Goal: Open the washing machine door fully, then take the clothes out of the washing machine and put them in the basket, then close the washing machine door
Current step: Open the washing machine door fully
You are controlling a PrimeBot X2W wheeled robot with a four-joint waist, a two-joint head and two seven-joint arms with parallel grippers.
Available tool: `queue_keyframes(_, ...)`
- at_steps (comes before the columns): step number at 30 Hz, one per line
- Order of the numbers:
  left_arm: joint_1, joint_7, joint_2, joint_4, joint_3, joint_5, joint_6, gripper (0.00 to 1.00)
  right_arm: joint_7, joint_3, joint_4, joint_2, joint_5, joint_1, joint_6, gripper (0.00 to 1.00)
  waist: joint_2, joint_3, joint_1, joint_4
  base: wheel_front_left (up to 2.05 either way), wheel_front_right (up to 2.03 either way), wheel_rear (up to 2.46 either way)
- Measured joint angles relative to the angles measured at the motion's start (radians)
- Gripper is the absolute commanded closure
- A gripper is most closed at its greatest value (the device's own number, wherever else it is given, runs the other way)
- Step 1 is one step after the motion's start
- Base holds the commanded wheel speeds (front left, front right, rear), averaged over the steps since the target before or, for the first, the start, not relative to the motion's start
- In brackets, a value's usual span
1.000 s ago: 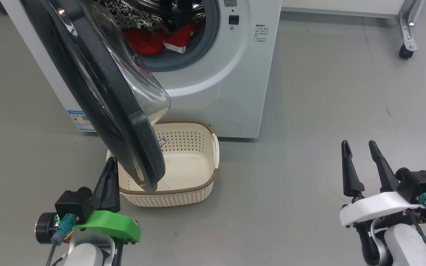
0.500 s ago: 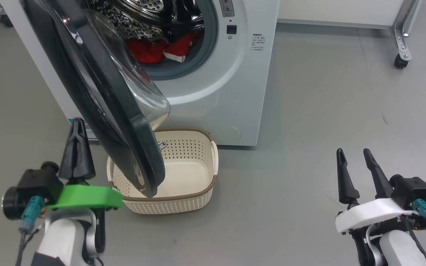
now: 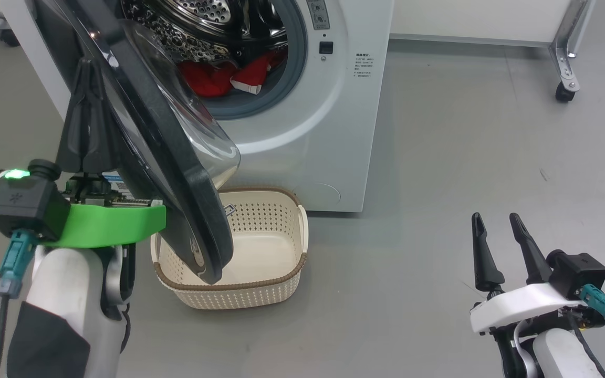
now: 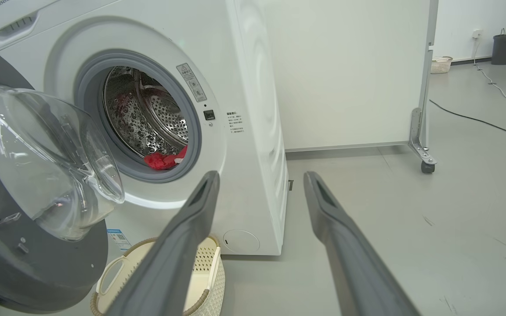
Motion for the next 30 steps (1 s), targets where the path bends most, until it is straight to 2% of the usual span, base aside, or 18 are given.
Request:
queue_keyframes(9,-0.02,0.045,-0.007,-0.004,-0.084,0.004,-0.031,1.0,0.0,-0.006,0.005,0.011,-0.007,0.001,0.005,0.0,0.0,-0.004,0.0,-0.009,0.0,0.0,0.0)
queue_keyframes(17,-0.002,0.124,-0.015,0.071,-0.168,0.013,-0.054,1.0,0.0,-0.015,0.006,0.02,-0.014,0.001,0.014,0.0,0.0,-0.001,0.0,-0.025,0.0,0.0,0.0)
queue_keyframes(25,0.057,0.162,-0.036,0.133,-0.186,-0.068,-0.058,1.0,0.0,-0.012,0.011,0.032,-0.016,0.001,0.022,0.0,0.0,0.012,0.0,-0.05,0.0,0.0,0.0)
queue_keyframes(30,0.078,0.188,-0.036,0.193,-0.209,-0.07,-0.058,1.0,0.0,-0.021,0.013,0.034,-0.016,0.0,0.024,0.0,0.0,0.025,0.0,-0.068,0.0,0.0,0.0)
